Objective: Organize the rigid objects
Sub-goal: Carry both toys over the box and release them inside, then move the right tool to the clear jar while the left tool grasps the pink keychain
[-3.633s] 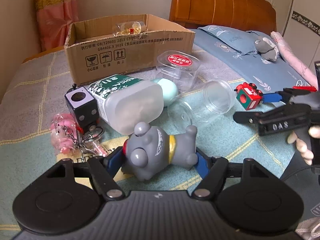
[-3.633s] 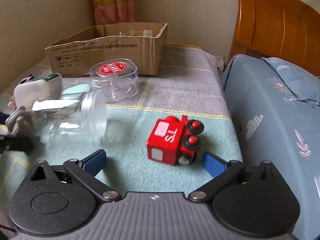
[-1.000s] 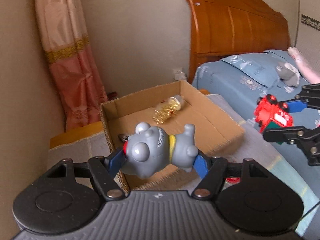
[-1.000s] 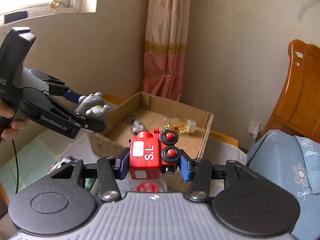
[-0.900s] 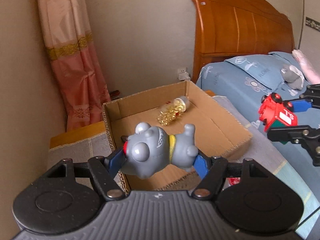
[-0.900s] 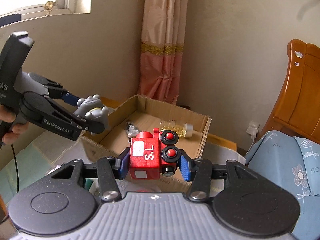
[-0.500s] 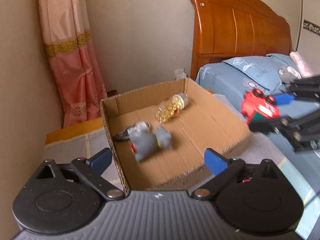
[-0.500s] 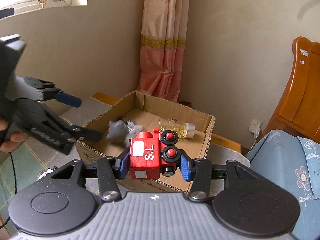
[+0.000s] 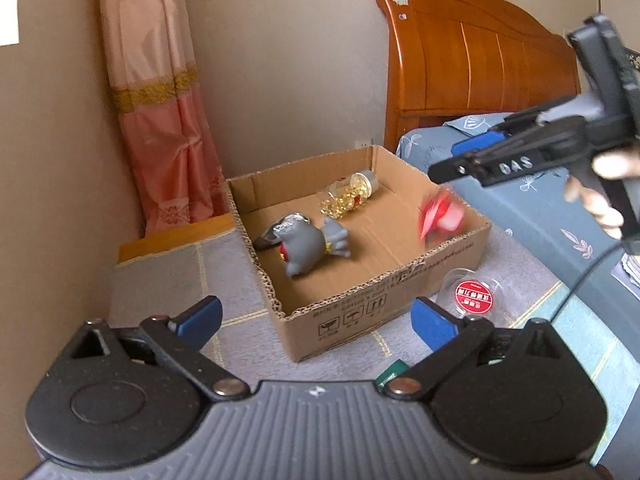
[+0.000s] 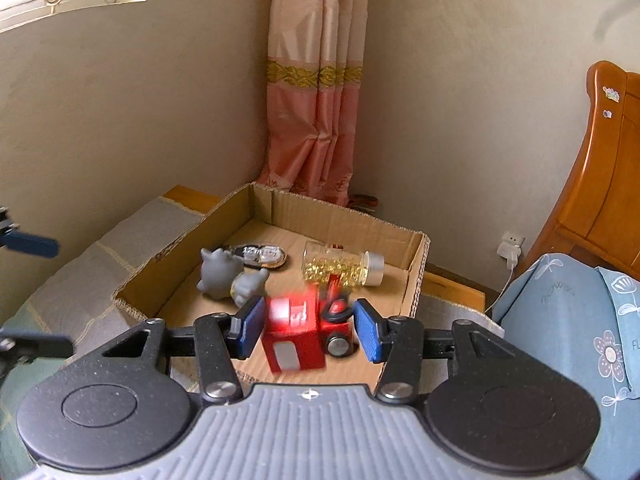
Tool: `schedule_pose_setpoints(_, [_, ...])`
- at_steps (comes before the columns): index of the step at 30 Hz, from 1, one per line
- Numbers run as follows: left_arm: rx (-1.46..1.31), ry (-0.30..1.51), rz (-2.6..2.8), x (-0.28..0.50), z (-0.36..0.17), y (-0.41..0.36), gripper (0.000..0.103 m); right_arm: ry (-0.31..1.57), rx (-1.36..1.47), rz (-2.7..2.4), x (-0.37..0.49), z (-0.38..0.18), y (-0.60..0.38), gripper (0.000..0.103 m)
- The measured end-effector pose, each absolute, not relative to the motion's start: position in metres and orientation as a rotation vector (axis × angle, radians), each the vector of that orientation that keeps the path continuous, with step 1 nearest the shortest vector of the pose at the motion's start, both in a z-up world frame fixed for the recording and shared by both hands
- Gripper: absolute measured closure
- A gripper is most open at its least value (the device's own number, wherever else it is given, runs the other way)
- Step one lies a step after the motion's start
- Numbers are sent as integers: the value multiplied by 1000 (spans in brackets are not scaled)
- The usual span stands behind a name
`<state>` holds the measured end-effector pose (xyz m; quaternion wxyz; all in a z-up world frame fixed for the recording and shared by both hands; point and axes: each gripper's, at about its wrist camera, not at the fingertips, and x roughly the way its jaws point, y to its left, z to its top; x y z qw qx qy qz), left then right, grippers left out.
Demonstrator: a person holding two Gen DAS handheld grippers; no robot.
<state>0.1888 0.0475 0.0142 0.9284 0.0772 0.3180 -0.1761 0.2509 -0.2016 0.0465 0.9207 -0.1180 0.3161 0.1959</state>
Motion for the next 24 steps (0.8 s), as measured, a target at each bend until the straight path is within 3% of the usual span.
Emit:
schedule_pose_setpoints(5, [142, 661, -376, 183, 11, 53, 1, 662, -234, 375, 261, 43, -198, 28])
schedule_pose_setpoints(7, [149, 660, -377, 179, 9, 53, 1, 667, -233, 368, 257, 40, -198, 9])
schedule_pose_setpoints(9, [153, 662, -374, 176, 8, 54, 1, 664, -230, 365, 250, 39, -198, 1])
schedule_pose_setpoints(24, [195, 683, -356, 131, -14, 54, 1, 703, -162, 400, 168, 23, -202, 0])
